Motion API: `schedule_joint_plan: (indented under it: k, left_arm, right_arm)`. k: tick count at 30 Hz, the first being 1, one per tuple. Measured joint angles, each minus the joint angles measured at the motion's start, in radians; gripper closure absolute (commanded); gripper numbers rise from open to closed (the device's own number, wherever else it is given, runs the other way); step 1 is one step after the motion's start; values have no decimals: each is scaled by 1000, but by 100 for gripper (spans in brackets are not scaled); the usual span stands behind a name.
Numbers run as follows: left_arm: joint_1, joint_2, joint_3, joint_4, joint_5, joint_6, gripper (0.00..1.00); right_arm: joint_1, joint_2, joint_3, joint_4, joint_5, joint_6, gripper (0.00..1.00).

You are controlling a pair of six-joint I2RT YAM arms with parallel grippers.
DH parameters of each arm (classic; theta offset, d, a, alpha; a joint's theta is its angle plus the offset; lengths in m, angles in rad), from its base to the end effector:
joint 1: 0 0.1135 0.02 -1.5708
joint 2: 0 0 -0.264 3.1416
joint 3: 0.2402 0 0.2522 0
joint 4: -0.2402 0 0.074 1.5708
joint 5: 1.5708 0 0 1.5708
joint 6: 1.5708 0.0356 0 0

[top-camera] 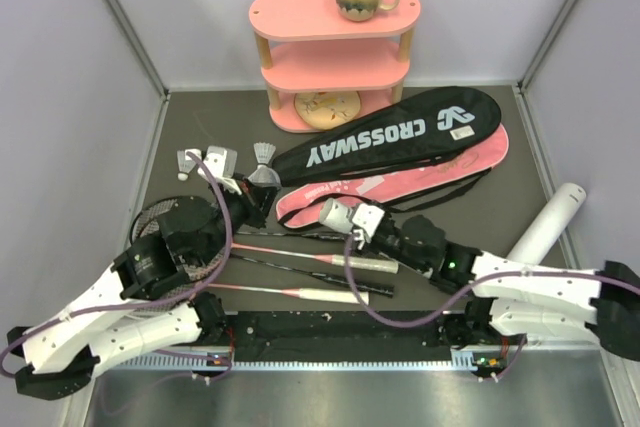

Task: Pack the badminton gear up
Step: Place the shuttle tube at the center of the board, then pick up the shuttle tube at the center of the board.

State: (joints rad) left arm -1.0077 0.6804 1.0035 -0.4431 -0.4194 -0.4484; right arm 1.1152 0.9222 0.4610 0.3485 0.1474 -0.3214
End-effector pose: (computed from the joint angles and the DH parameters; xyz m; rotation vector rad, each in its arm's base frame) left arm 0.0837 -0.1054 0.4015 0.1614 1.7275 -0.7351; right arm 0.0993 0.1909 0.2563 -1.0347 1.3543 0.4714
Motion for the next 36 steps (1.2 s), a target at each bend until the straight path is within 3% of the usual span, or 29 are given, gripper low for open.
schedule_joint_plan:
  k: [7, 12, 17, 18, 19, 36]
  left_arm:
    - [0, -58, -116, -56, -103, -26, 100]
    - [0, -101, -150, -61, -105, -34, 100]
    - [0, -133, -162, -58, -105, -36, 100]
    - [0, -135, -165, -58, -105, -36, 100]
    - [0, -135, -169, -58, -103, -36, 100]
    - [0, -130, -208, -19, -63, 6, 100]
  right_arm:
    - [-117, 274, 25, -9, -106, -35, 56]
    - [-136, 429, 101, -47, -181, -31, 47]
    - [-136, 513, 146, -77, -216, -6, 25]
    - [-136, 521, 156, -88, -216, 10, 10]
    - [-136, 525, 164, -104, -215, 20, 1]
    - [-68, 322, 215, -600, 43, 150, 4]
